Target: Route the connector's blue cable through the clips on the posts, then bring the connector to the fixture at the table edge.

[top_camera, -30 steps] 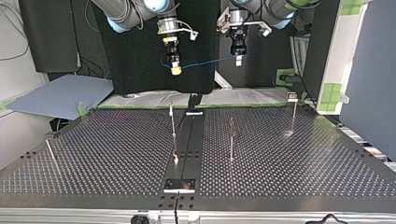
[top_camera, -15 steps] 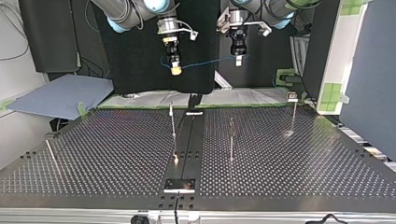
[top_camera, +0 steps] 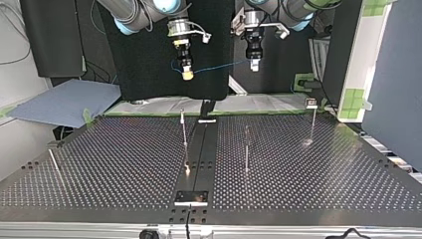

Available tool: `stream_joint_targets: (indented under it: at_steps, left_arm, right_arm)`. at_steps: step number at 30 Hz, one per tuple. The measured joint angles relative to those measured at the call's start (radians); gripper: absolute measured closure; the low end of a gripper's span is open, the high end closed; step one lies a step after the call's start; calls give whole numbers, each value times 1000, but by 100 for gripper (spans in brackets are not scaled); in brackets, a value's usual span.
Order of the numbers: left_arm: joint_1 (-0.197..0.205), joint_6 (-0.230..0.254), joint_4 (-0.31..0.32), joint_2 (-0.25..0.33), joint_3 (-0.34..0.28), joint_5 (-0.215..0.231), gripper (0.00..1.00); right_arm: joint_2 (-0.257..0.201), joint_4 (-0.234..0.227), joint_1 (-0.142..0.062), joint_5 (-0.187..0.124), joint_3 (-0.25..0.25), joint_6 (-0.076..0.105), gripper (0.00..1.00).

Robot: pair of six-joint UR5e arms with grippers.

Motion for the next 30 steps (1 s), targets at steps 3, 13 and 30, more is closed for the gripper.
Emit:
stream_joint_targets:
  at_steps: [3,13,30]
  left_arm:
    - [0,0,0,0,0,0,25]
    - [0,0,0,0,0,0,28]
    - [0,0,0,0,0,0,98]
  right_arm:
    - [0,0,0,0,0,0,100]
    - [0,0,0,0,0,0,100]
    - [0,0,0,0,0,0,100]
